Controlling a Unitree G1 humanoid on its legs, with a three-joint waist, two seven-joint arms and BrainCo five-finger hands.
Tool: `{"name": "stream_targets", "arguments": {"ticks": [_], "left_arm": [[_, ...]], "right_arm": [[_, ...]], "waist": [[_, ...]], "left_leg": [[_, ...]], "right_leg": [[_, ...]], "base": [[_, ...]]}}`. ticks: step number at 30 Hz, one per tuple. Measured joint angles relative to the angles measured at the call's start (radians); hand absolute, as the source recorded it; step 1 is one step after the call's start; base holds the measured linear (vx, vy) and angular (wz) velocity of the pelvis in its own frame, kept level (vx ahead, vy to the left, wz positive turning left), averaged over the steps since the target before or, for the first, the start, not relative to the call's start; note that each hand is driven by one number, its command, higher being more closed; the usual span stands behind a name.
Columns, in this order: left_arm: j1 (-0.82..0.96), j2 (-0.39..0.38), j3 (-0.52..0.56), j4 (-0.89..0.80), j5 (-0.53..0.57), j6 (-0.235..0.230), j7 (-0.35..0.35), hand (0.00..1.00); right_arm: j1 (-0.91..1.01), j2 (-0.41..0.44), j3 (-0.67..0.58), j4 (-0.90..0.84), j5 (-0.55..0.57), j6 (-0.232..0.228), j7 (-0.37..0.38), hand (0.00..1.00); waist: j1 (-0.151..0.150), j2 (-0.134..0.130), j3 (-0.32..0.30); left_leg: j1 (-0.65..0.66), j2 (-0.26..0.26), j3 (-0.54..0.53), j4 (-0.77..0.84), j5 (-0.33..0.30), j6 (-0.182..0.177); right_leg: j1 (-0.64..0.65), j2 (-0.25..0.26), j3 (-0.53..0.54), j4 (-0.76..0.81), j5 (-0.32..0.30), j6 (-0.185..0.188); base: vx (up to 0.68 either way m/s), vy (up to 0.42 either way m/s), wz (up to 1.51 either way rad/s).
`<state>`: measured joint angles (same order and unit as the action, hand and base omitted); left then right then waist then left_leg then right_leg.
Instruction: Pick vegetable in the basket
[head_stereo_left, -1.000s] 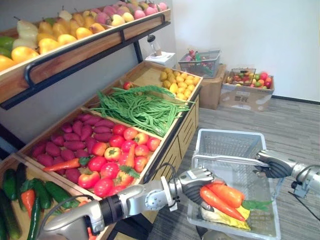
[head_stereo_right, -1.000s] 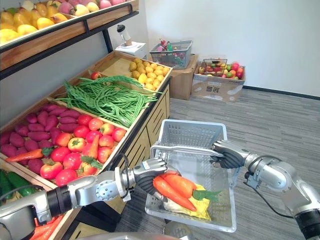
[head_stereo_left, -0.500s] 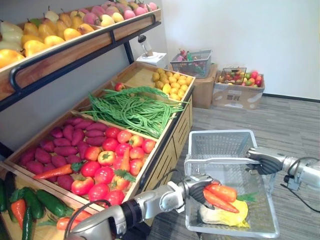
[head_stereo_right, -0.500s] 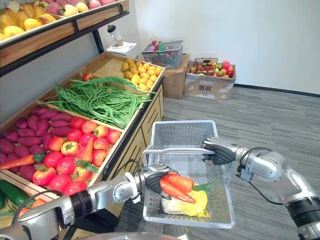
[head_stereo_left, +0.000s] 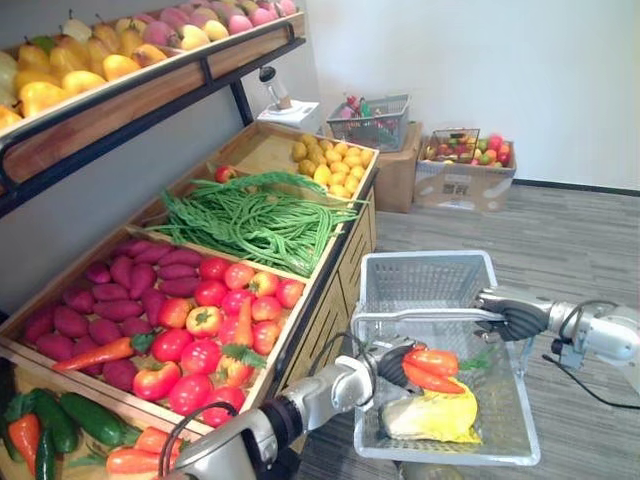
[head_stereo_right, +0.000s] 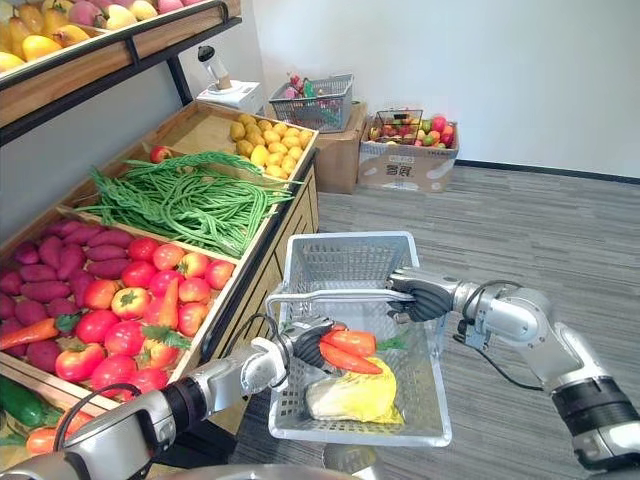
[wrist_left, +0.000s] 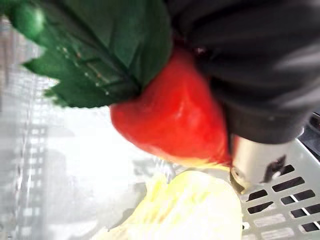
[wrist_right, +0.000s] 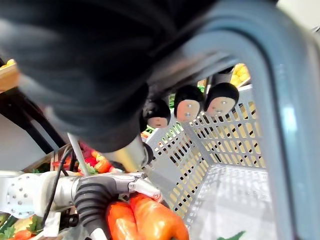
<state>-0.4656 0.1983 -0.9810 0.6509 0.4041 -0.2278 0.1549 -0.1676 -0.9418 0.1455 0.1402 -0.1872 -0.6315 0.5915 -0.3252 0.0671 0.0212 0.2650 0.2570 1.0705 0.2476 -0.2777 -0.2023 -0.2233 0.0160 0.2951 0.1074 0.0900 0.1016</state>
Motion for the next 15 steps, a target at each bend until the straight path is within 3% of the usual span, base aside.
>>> {"name": "stream_targets", "arguments": {"ticks": [7,15], "left_arm": [[0.000,-0.020,0.041,0.004,0.013,0.043,0.023,0.00],[0.000,-0.036,0.051,0.014,0.042,0.056,0.023,0.00]], "right_arm": [[-0.002,0.000,0.000,-0.004,0.001,0.017,0.006,1.00],[-0.002,0.008,0.000,-0.004,0.001,0.048,0.018,1.00]], "waist": [[0.000,0.003,0.024],[0.000,0.005,0.025]], "left_leg": [[0.000,-0.001,0.008,-0.001,0.000,0.000],[-0.006,-0.004,0.006,-0.004,0.000,0.000]], "right_leg": [[-0.005,0.002,0.006,0.002,0.000,0.000],[-0.010,-0.001,0.005,0.003,0.004,0.007]], "base": [[-0.01,0.008,-0.03],[0.00,0.001,0.01]]}}
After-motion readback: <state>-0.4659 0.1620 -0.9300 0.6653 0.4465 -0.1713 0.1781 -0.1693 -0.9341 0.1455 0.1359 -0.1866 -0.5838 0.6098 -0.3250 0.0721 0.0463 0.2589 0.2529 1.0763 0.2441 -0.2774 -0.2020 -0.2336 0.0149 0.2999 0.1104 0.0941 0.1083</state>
